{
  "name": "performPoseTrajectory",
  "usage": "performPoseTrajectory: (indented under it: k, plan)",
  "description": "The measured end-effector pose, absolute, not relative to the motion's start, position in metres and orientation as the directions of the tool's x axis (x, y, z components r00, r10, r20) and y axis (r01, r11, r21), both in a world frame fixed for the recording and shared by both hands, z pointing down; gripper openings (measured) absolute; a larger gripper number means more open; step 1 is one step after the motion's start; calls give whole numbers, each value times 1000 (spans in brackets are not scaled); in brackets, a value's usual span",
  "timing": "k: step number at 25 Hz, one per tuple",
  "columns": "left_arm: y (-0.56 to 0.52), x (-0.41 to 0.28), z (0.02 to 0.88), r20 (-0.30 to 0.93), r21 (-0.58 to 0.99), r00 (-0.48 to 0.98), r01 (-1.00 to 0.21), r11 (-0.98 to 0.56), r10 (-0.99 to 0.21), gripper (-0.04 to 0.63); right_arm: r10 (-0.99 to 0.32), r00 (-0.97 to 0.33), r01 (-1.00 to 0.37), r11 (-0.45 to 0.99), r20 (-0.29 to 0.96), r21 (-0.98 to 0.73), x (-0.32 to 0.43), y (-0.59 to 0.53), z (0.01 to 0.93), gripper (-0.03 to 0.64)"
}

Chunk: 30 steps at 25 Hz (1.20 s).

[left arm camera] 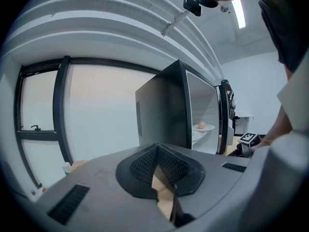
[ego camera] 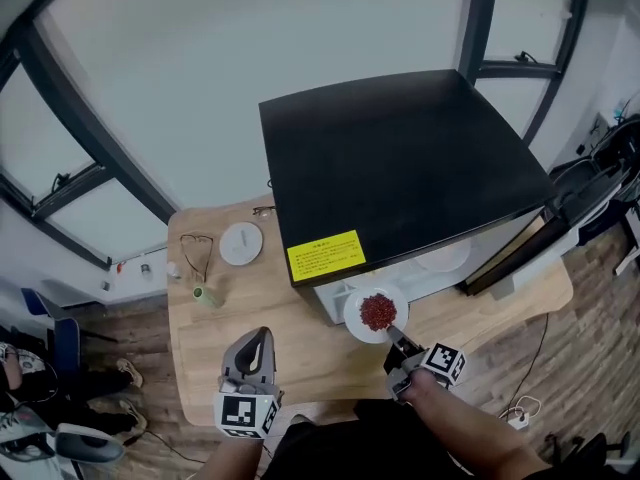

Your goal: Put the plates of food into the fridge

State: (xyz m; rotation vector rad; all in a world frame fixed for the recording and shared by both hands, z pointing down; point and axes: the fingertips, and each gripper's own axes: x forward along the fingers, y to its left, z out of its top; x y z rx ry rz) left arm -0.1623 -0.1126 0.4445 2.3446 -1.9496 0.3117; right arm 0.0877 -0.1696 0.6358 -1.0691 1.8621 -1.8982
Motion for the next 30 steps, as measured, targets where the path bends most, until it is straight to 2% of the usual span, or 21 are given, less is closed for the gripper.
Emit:
performPoseTrajectory:
  k: [8,17,25,27,30]
  plan:
    - [-106,-166,457,249,-73,37,-996,-57,-968,5,-603,-722,-338,-120,339,-934,79,-226,651,29]
    - [-102,-183,467,323,-87,-32,-996,4,-946,5,-594,-722,-364,-109,354,-925,54,-263,656,31]
    - [-103,-193,457,279,-117,-63,-993,31,-958,5,-596,-719,-379,-98,359,-920,45,-273,656,31]
    - [-102,-194,459,280,-118,-72,-992,40,-957,5,-594,-711,-427,-59,376,-902,44,-276,653,32]
    - [-97,-191,462,305,-81,-83,-995,61,-949,5,-575,-685,-571,44,447,-820,44,-275,651,55]
